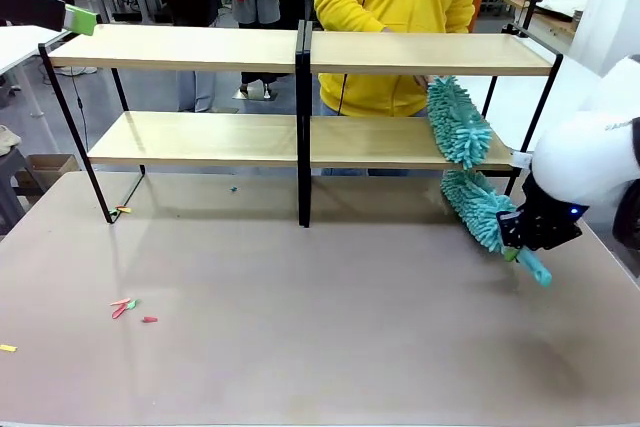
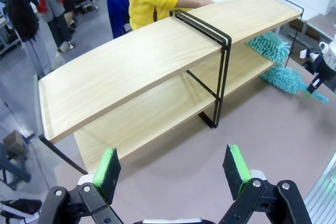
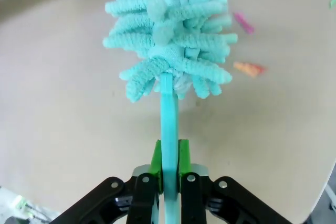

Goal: Clean the shelves.
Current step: Clean another randomly selected level of the Shelf with the Duster.

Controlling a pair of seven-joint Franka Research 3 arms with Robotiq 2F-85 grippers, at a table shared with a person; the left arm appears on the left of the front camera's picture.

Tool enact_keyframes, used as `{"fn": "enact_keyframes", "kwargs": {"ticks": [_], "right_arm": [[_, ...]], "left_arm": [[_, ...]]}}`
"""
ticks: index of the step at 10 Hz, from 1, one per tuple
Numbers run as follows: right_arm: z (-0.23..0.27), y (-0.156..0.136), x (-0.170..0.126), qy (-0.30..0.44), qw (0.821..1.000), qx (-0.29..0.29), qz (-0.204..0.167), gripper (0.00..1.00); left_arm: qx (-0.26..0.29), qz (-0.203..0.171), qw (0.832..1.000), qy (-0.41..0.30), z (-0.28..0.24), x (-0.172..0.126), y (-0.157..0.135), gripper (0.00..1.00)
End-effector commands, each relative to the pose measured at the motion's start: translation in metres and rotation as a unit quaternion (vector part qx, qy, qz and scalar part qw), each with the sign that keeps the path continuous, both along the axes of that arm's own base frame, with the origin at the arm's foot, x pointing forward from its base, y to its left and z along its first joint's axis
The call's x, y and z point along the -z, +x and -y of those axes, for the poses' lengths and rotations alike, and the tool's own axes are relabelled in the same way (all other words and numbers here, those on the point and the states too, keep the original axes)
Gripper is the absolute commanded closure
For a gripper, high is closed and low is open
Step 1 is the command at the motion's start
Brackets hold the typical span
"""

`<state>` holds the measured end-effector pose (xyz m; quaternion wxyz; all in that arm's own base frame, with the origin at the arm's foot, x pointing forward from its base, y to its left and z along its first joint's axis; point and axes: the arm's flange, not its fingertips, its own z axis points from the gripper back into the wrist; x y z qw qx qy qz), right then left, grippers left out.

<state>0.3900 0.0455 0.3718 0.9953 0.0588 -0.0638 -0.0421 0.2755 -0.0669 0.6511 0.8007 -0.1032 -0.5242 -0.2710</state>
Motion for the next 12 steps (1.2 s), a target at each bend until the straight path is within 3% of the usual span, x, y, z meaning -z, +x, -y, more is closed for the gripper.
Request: {"fn": "enact_keyframes", "kwargs": {"ticks": [1,4,7,8,9,10,12], "right_arm": [[0.009,-0.068,-0.016,0.013,0.999,0.038,-0.028,0.88],[0.024,-0.101,-0.030,0.021,0.992,0.065,-0.106,0.88],[0.048,-0.130,-0.048,0.045,0.985,0.069,-0.155,0.88],[0.059,-0.142,-0.061,0.049,0.985,0.079,-0.145,0.88],[0.073,-0.154,-0.077,0.057,0.989,0.076,-0.111,0.88],[0.083,-0.161,-0.091,0.072,0.996,0.034,-0.049,0.88],[0.093,-0.172,-0.109,0.192,0.975,-0.108,0.015,0.88]], "left_arm": [[-0.003,0.001,1.000,-0.004,0.000,0.003,-0.001,0.00],[-0.003,0.001,1.000,-0.004,0.000,0.003,-0.001,0.00],[-0.003,0.001,1.000,-0.004,0.000,0.003,-0.001,0.00],[-0.003,0.001,1.000,-0.004,0.000,0.003,-0.001,0.00],[-0.003,0.001,1.000,-0.004,0.000,0.003,-0.001,0.00],[-0.003,0.001,1.000,-0.004,0.000,0.003,-0.001,0.00],[-0.003,0.001,1.000,-0.004,0.000,0.003,-0.001,0.00]]}}
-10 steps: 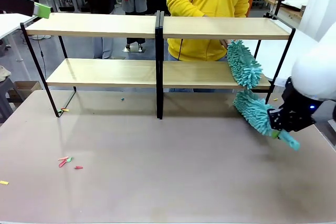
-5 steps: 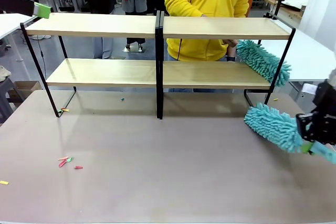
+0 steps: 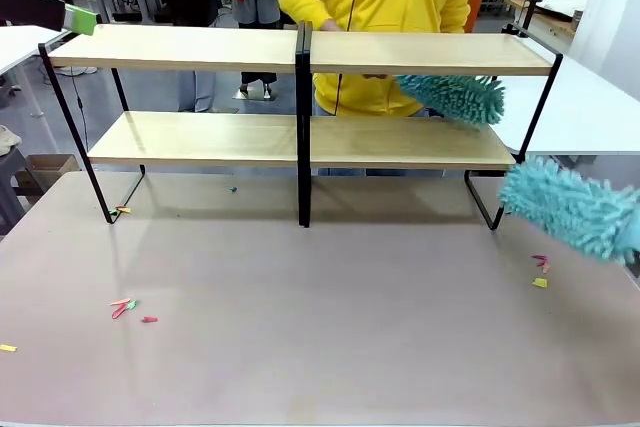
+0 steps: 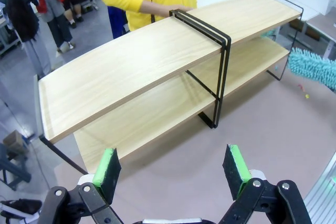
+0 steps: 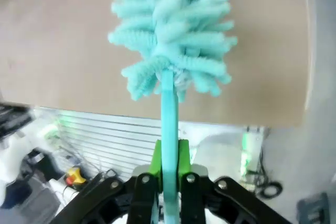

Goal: Clean the shelves.
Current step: Clean another randomly selected level of the Shelf with the Duster.

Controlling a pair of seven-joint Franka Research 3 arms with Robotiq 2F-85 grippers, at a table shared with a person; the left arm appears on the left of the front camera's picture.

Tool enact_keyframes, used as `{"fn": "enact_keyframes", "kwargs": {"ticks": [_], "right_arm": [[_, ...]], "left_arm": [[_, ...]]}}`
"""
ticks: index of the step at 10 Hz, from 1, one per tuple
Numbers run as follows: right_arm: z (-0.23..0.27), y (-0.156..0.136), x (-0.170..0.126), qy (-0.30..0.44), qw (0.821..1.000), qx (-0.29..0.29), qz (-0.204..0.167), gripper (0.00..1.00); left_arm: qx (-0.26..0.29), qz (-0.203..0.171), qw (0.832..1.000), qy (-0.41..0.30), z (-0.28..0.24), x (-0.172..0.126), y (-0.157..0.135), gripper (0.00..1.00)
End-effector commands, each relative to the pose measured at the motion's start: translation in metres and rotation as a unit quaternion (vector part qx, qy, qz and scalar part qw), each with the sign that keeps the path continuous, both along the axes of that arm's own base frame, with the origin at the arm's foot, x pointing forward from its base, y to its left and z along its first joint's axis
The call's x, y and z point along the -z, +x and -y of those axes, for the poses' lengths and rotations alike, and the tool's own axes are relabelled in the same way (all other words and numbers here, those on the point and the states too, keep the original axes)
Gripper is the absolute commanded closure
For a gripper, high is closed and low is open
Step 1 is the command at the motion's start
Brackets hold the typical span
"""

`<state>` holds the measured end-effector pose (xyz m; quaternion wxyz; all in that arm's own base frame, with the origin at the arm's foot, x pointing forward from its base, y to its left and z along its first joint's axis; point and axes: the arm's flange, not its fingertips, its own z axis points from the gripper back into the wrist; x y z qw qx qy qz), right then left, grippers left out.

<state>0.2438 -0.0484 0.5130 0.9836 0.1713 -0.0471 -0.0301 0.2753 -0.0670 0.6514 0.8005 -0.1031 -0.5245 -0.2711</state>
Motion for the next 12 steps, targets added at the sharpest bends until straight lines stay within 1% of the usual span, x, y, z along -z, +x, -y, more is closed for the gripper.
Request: {"fn": "enact_keyframes", "kwargs": {"ticks": [1,2,3,4,5,6,7,8,9,10,11,12], "right_arm": [[0.008,-0.032,0.027,0.142,0.980,-0.129,0.048,0.88],[0.017,-0.038,0.024,0.193,0.964,-0.175,0.048,0.88],[0.026,-0.048,0.022,0.232,0.946,-0.226,0.029,0.88],[0.034,-0.057,0.019,0.272,0.908,-0.318,0.022,0.88],[0.034,-0.065,0.012,0.310,0.858,-0.407,0.036,0.88],[0.029,-0.072,0.001,0.316,0.808,-0.488,0.094,0.88],[0.029,-0.077,-0.010,0.309,0.761,-0.543,0.171,0.88],[0.030,-0.080,-0.020,0.295,0.734,-0.558,0.250,0.88],[0.031,-0.084,-0.030,0.283,0.698,-0.569,0.330,0.88],[0.035,-0.087,-0.036,0.258,0.672,-0.567,0.401,0.88],[0.035,-0.086,-0.040,0.233,0.672,-0.533,0.459,0.88],[0.031,-0.089,-0.038,0.246,0.745,-0.547,0.292,0.88]], "left_arm": [[-0.003,0.001,1.000,-0.004,0.000,0.004,-0.001,0.00],[-0.003,0.001,1.000,-0.004,0.000,0.004,-0.001,0.00],[-0.003,0.001,1.000,-0.004,0.000,0.004,-0.001,0.00],[-0.003,0.001,1.000,-0.004,0.000,0.004,-0.001,0.00],[-0.003,0.001,1.000,-0.004,0.000,0.004,-0.001,0.00],[-0.003,0.001,1.000,-0.004,0.000,0.004,-0.001,0.00],[-0.003,0.001,1.000,-0.004,0.000,0.004,-0.001,0.00],[-0.003,0.001,1.000,-0.004,0.000,0.004,-0.001,0.00],[-0.003,0.001,1.000,-0.004,0.000,0.004,-0.001,0.00],[-0.003,0.001,1.000,-0.004,0.000,0.004,-0.001,0.00],[-0.003,0.001,1.000,-0.004,0.000,0.004,-0.001,0.00],[-0.003,0.001,1.000,-0.004,0.000,0.004,-0.001,0.00]]}}
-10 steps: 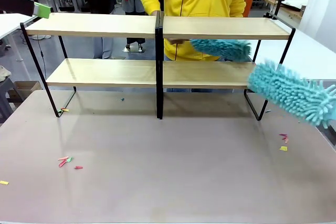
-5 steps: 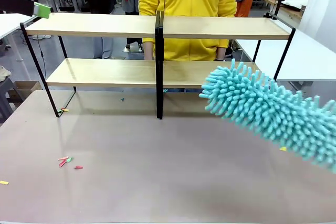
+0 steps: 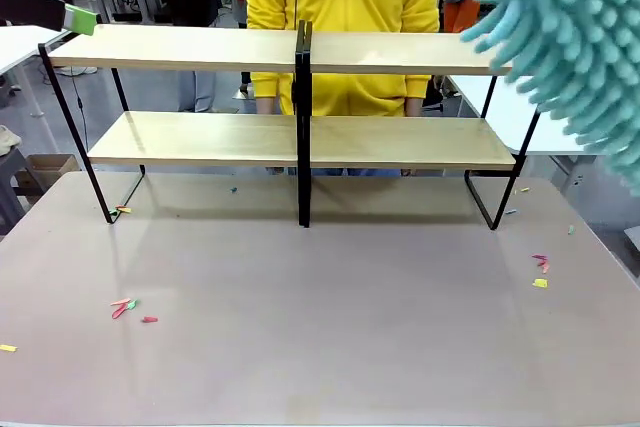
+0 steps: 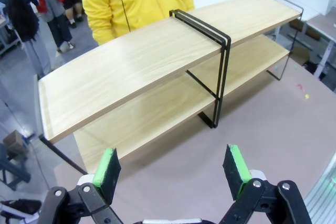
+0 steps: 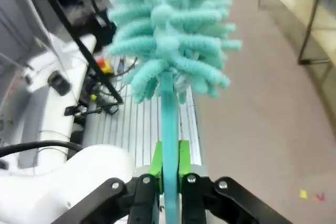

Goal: Clean the shelves.
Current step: Clean another randomly selected level of the Shelf with the Duster.

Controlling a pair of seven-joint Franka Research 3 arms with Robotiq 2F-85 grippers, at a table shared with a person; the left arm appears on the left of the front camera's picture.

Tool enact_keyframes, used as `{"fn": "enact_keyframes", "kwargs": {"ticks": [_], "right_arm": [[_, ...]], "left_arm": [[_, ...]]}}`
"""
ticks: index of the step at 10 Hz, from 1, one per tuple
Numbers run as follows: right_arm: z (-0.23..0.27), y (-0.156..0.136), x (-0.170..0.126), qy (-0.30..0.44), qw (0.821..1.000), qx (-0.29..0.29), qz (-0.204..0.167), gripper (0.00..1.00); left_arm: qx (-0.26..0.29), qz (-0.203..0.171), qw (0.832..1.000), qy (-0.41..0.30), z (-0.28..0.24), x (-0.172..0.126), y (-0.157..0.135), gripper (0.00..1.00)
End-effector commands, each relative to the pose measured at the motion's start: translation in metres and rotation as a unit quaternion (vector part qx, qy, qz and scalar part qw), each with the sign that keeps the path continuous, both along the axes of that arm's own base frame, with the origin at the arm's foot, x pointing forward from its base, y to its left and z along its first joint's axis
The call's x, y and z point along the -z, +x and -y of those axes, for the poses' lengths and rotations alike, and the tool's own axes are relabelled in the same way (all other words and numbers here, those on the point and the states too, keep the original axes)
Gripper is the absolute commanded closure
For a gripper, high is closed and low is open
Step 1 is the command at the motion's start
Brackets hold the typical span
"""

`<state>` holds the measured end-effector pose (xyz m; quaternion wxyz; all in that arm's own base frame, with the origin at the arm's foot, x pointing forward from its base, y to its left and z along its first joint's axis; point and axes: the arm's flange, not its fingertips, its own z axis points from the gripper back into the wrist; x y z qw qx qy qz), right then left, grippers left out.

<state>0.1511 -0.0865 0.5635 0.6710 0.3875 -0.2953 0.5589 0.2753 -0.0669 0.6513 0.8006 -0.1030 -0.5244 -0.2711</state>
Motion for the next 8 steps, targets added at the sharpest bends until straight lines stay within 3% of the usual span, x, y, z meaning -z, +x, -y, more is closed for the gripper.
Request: {"fn": "enact_keyframes", "kwargs": {"ticks": [1,8], "right_arm": [[-0.0072,0.0036,0.0128,-0.038,0.997,-0.018,-0.068,0.88],[-0.0072,0.0036,0.0128,-0.038,0.997,-0.018,-0.068,0.88]], "left_arm": [[-0.003,0.001,1.000,-0.004,0.0002,0.0035,-0.0007,0.00],[-0.003,0.001,1.000,-0.004,0.0002,0.0035,-0.0007,0.00]]}}
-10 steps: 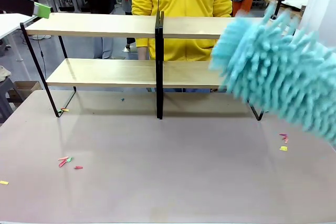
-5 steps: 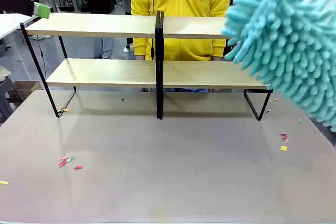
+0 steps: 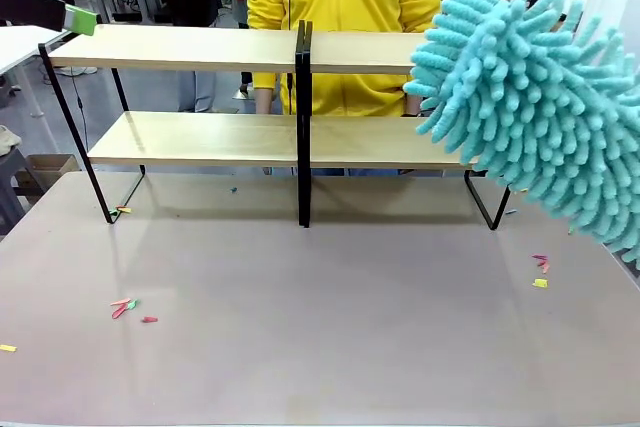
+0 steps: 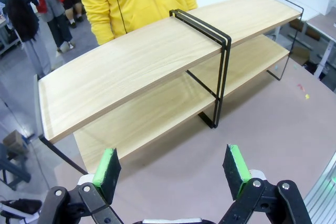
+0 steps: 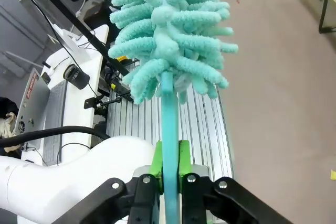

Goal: Clean the shelves.
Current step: Clean another randomly selected level of the Shelf with the Duster, then place the Duster on the table.

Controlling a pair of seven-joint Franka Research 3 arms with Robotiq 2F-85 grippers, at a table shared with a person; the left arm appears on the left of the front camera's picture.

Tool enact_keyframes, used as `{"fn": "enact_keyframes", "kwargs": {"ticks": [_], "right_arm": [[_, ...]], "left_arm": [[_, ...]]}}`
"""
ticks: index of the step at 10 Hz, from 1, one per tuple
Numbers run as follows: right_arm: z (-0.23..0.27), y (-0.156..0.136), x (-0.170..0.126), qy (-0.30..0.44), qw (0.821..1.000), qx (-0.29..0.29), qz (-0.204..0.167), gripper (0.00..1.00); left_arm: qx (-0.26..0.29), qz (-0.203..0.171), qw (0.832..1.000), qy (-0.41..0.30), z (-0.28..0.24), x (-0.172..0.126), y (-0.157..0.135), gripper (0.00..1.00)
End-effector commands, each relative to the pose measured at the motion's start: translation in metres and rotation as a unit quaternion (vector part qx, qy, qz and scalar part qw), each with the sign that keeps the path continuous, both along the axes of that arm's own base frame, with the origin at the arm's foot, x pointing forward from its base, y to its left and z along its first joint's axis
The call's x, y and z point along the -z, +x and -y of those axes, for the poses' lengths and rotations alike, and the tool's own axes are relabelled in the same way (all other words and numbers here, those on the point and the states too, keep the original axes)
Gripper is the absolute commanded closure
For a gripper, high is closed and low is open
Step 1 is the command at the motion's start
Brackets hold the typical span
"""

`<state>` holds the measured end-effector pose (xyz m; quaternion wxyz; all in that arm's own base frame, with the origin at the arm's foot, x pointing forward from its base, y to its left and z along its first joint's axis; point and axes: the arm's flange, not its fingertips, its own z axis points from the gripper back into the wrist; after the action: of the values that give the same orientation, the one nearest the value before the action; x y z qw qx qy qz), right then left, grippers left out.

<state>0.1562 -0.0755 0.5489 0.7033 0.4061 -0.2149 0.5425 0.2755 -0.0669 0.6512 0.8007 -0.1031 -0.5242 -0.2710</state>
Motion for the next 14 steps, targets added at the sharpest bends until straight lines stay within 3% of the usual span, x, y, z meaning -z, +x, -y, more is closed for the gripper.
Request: {"fn": "enact_keyframes", "kwargs": {"ticks": [1,13,14], "right_arm": [[0.004,-0.002,-0.002,0.003,1.000,-0.011,0.012,0.88],[0.000,-0.001,0.000,0.000,1.000,0.000,0.002,0.88],[-0.024,0.024,0.015,-0.023,0.998,-0.054,-0.018,0.88]], "left_arm": [[-0.003,0.001,1.000,-0.004,0.000,0.003,-0.001,0.00],[-0.003,0.001,1.000,-0.004,0.000,0.003,-0.001,0.00],[-0.003,0.001,1.000,-0.004,0.000,0.003,-0.001,0.00]]}}
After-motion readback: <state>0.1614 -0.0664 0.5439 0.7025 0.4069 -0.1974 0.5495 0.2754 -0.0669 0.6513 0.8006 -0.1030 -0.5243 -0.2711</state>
